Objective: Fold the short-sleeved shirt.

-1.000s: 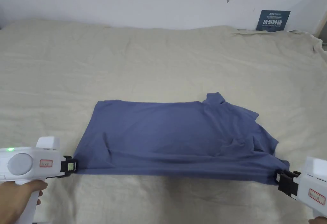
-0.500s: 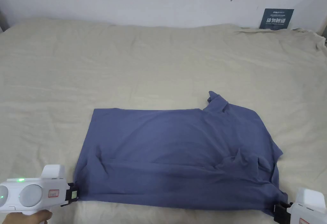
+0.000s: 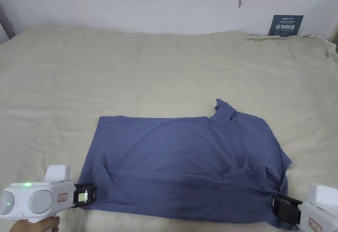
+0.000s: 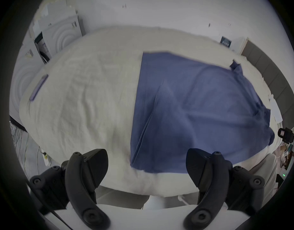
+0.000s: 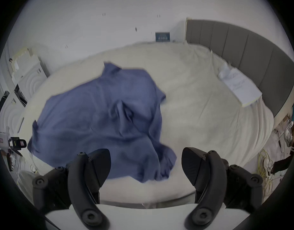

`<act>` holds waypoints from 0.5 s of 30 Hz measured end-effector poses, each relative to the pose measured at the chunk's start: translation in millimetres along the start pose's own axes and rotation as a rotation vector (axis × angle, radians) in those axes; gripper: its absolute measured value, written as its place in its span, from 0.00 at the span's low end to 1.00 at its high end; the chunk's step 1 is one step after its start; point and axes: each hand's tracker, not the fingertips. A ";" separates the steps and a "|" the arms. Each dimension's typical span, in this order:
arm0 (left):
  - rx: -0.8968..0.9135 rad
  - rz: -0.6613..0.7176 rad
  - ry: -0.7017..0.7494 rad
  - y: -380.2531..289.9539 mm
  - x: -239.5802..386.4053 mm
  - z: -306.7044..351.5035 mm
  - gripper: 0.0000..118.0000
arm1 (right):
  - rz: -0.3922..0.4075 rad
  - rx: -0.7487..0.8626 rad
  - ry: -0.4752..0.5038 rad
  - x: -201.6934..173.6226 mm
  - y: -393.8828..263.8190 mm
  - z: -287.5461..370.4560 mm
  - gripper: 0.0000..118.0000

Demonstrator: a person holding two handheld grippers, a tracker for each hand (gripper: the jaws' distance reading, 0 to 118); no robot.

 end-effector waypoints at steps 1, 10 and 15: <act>0.040 0.003 -0.003 3.9 1.8 8.1 0.86 | 0.002 0.031 0.006 -2.8 6.5 6.8 0.77; 0.381 -0.012 0.040 54.4 30.7 78.0 0.99 | 0.042 0.324 0.045 -37.8 68.0 62.4 0.77; 0.467 -0.021 0.015 74.7 48.5 82.5 0.88 | 0.071 0.449 0.029 -61.5 83.4 72.3 0.77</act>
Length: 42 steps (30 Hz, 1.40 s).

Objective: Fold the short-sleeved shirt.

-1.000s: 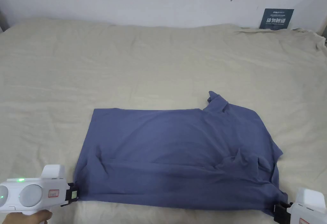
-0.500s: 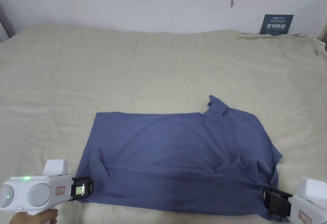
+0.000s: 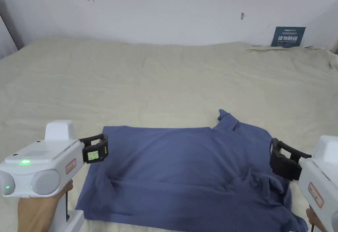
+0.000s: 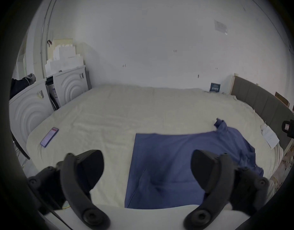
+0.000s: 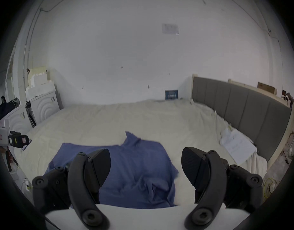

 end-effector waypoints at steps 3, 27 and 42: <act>0.069 0.011 -0.027 2.8 11.7 -5.3 0.68 | -0.008 0.040 0.011 -1.6 1.9 -9.5 0.64; -0.310 -0.020 -0.104 44.5 -8.4 -235.9 0.00 | 0.020 -0.017 0.037 -13.2 15.6 -138.2 0.00; -0.616 0.001 -0.053 9.6 -32.9 -344.4 0.61 | -0.002 -0.143 0.011 1.3 -17.1 -172.9 0.00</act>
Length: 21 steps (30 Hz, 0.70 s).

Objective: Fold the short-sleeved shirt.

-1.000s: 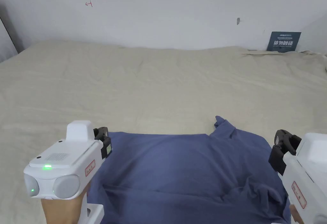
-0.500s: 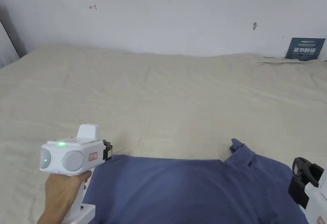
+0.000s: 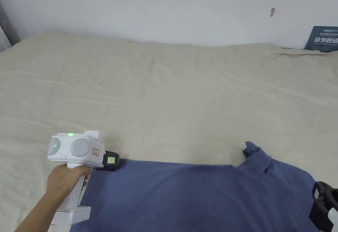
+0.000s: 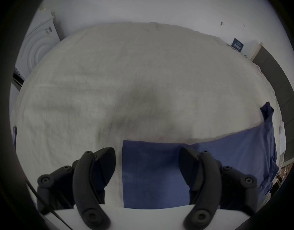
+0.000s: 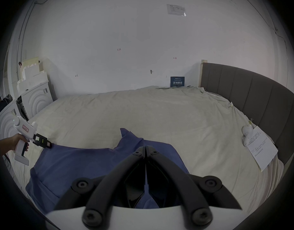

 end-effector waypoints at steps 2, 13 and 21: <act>-0.004 0.004 -0.009 -1.6 1.3 -1.7 0.56 | -0.002 -0.008 -0.001 1.3 -0.9 2.3 0.00; 0.125 -0.095 -0.039 -10.8 21.2 36.1 0.01 | -0.034 -0.085 0.004 35.4 11.4 -34.0 0.00; 0.218 -0.136 -0.078 -30.2 29.8 93.2 0.01 | 0.006 -0.293 0.015 55.8 24.4 -127.3 0.82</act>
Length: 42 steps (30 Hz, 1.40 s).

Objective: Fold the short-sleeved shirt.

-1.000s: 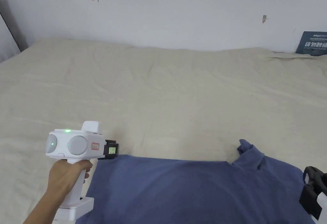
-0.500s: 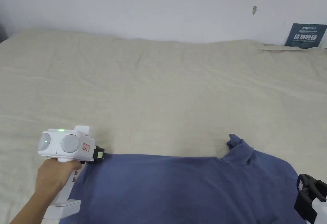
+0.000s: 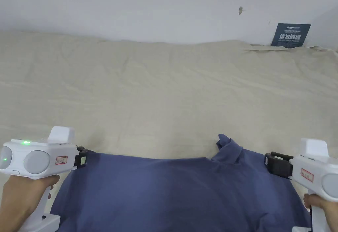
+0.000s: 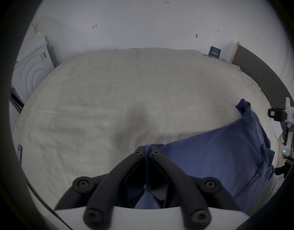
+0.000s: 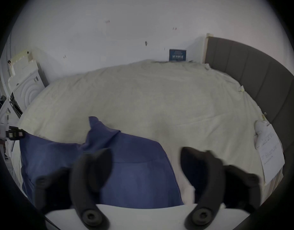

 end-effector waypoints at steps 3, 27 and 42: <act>0.006 -0.011 0.001 -0.4 1.4 6.4 0.01 | 0.019 -0.051 -0.017 0.6 8.5 -31.2 0.84; 0.029 0.103 -0.004 -15.2 -14.7 22.1 0.01 | 0.045 -0.028 0.070 -11.5 15.7 16.5 0.01; 0.090 0.161 0.006 -74.6 -28.6 118.7 0.01 | 0.015 0.169 0.223 29.8 -52.8 206.7 0.01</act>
